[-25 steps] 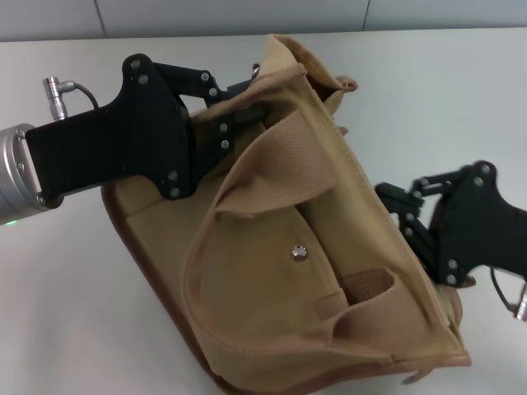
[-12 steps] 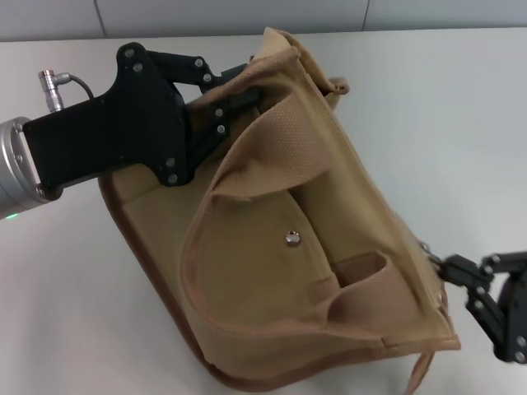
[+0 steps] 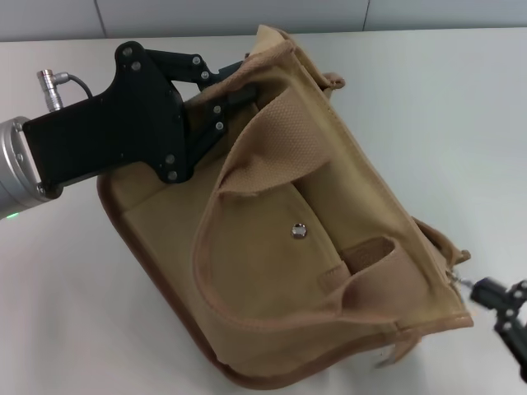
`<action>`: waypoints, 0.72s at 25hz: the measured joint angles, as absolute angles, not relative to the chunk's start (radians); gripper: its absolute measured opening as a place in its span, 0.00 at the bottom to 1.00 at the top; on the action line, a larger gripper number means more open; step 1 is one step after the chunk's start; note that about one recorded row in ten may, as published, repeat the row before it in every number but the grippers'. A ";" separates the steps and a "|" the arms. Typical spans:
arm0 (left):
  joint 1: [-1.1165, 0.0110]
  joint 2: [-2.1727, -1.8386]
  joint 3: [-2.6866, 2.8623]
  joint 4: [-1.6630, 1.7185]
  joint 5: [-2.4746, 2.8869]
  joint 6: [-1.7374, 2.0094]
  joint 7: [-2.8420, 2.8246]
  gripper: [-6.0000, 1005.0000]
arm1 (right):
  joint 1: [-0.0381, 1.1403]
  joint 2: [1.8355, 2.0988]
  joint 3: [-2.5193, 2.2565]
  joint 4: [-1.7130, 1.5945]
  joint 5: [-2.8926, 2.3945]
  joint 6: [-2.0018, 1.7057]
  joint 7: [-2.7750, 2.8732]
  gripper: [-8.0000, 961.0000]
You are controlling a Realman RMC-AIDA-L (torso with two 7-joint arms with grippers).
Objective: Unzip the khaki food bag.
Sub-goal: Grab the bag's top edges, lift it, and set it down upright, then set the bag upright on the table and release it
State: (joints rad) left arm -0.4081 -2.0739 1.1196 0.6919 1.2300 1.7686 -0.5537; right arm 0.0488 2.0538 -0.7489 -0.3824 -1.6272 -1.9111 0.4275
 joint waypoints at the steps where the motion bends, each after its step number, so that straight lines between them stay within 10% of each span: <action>1: -0.408 -2.074 1.120 0.692 1.230 1.768 -0.554 0.09 | 0.049 2.054 -0.724 -0.370 -1.627 -1.918 0.432 0.09; 13: -0.408 -2.074 1.120 0.687 1.230 1.768 -0.554 0.09 | 0.045 2.054 -0.465 -0.358 -1.629 -1.938 0.583 0.12; 18: -0.407 -2.074 1.120 0.687 1.230 1.768 -0.553 0.10 | 0.093 2.056 -0.460 -0.353 -1.647 -1.804 0.582 0.36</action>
State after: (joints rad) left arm -0.4066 -2.0743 1.1198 0.6872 1.2300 1.7681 -0.5528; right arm 0.0926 2.0558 -0.4600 -0.3528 -1.6468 -1.8042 0.5823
